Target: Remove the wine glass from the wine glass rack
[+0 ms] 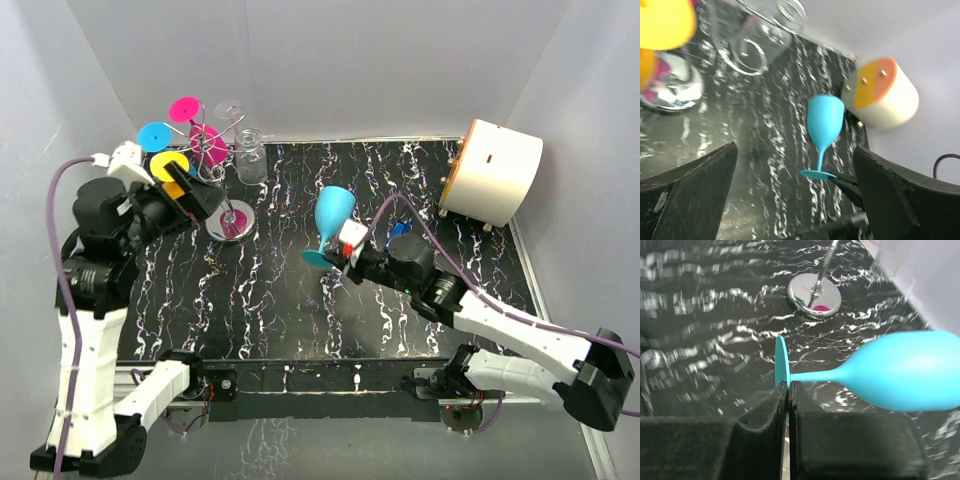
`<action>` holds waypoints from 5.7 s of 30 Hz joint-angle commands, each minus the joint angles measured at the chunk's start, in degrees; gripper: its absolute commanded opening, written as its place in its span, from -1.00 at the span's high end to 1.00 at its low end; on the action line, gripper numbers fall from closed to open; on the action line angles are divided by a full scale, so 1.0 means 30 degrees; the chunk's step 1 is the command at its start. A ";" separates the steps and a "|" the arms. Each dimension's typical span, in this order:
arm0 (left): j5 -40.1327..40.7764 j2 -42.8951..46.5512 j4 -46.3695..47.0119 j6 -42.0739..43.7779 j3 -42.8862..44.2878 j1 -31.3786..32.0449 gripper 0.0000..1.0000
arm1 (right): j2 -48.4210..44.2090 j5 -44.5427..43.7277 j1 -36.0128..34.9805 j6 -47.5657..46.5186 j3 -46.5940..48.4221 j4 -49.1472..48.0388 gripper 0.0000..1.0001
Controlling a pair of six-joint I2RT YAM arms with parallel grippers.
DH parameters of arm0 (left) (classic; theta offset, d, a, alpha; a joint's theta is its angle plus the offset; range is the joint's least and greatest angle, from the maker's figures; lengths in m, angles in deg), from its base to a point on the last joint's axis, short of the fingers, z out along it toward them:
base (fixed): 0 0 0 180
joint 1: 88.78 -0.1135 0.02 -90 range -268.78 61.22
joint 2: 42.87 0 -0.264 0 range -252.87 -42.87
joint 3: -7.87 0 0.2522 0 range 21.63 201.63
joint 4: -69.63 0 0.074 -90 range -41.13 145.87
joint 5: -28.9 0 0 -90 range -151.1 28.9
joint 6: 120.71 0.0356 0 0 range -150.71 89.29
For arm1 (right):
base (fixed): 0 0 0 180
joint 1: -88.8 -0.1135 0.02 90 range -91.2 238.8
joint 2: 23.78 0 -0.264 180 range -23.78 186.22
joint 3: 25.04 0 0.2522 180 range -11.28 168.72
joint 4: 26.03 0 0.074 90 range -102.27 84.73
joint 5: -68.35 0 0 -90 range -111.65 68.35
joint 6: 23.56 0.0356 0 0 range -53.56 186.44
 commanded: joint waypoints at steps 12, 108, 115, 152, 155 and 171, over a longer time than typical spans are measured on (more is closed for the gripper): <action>-1.1783 -0.1335 0.6752 -0.3966 -0.5144 -0.0087 -0.80 | -0.4330 0.3398 -0.2541 -2.6832 -0.3682 0.3543 1.00; 1.2343 -0.6310 0.1344 -0.0012 -0.6597 -1.0507 1.00 | -0.0016 -1.1412 -0.1381 0.5948 -0.0160 -0.0174 -0.97; 1.2617 -0.6502 0.1529 -0.0042 -0.6854 -1.0494 1.00 | 0.0196 -1.1274 -0.1270 0.5949 0.0096 -0.0170 -0.97; 0.1132 -0.0540 0.1341 0.2990 -0.2312 -1.0558 -0.97 | 0.1420 -1.0479 -0.1211 0.7865 0.1188 0.0250 -0.97; -0.0115 -0.0968 0.1040 0.4032 -0.0981 -1.0000 -0.97 | 0.1857 -1.0784 -0.1147 0.8436 0.1738 0.0651 -0.97; -0.2178 -0.2299 0.0047 0.6468 0.4186 -0.6343 -0.97 | 0.2926 -0.5487 0.5328 0.9561 0.5591 0.3518 -0.97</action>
